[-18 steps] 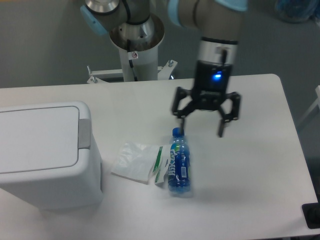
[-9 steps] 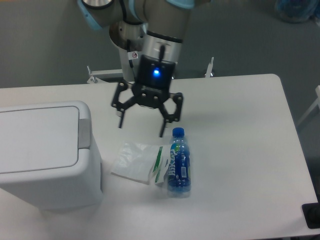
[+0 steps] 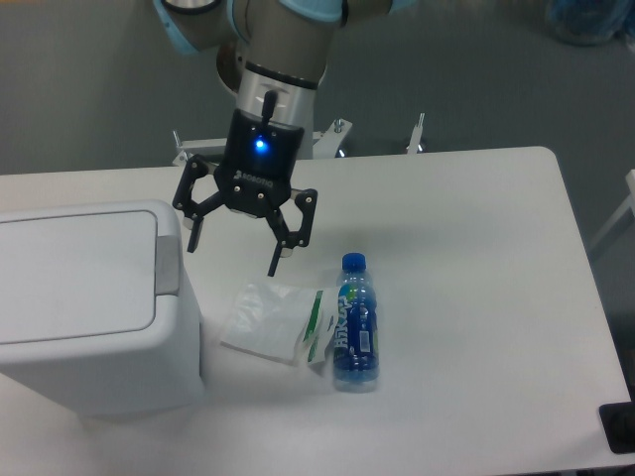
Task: Open the trash can
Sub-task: 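Move the open gripper over to the white trash can lid, then lower the gripper finger onto the lid edge and push it open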
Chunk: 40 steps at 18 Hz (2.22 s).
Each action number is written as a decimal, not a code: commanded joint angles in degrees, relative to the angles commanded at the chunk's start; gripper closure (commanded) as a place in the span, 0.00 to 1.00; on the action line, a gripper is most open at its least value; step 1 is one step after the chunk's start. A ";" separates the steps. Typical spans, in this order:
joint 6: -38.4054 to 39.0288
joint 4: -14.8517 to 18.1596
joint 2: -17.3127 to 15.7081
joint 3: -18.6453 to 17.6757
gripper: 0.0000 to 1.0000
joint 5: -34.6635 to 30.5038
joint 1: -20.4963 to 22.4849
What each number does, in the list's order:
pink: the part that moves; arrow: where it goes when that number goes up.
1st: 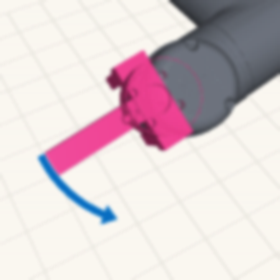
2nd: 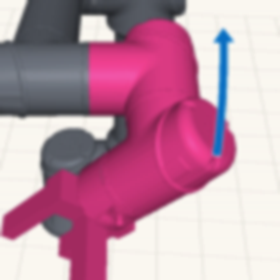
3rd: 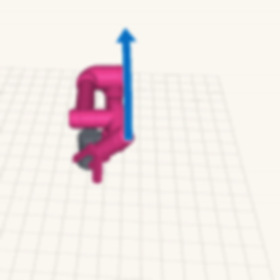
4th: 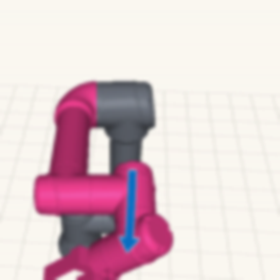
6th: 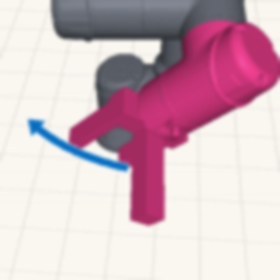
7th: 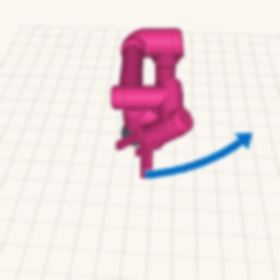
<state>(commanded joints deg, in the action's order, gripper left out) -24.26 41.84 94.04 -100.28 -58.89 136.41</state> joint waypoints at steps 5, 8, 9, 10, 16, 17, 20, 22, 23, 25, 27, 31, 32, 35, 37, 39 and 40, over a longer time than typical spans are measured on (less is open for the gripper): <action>0.00 -0.09 0.61 0.26 0.00 0.00 -1.23; 0.00 0.00 0.97 0.35 0.00 0.00 -1.23; -0.09 0.00 1.05 0.35 0.00 0.00 -1.23; -0.09 0.00 1.23 0.35 0.00 0.00 -1.23; -0.09 -0.09 1.41 0.35 0.00 0.00 -1.58; -0.09 -0.09 1.49 0.27 0.00 0.00 -1.58; -0.09 0.00 1.50 0.18 0.00 0.00 -1.58; -0.09 0.00 1.50 0.18 0.00 -0.09 -1.67; -0.17 0.00 1.50 0.18 0.00 -0.09 -1.67; -0.18 0.00 1.50 0.09 0.00 -0.09 -1.67; -0.18 0.00 1.58 0.00 0.00 -0.09 -1.67; -0.26 -0.09 2.02 0.00 0.00 -0.18 -1.67; -0.26 -0.09 2.11 0.00 0.00 -0.18 -1.67; -0.26 -0.09 2.20 0.35 0.00 -0.09 -1.58; -0.26 -0.09 2.02 0.35 0.00 -0.09 -1.58; -0.18 0.00 1.76 0.53 0.00 -0.09 -1.50; 0.17 0.00 1.41 1.05 0.00 -0.09 -1.41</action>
<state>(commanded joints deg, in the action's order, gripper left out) -24.09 41.84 95.45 -99.23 -58.97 135.00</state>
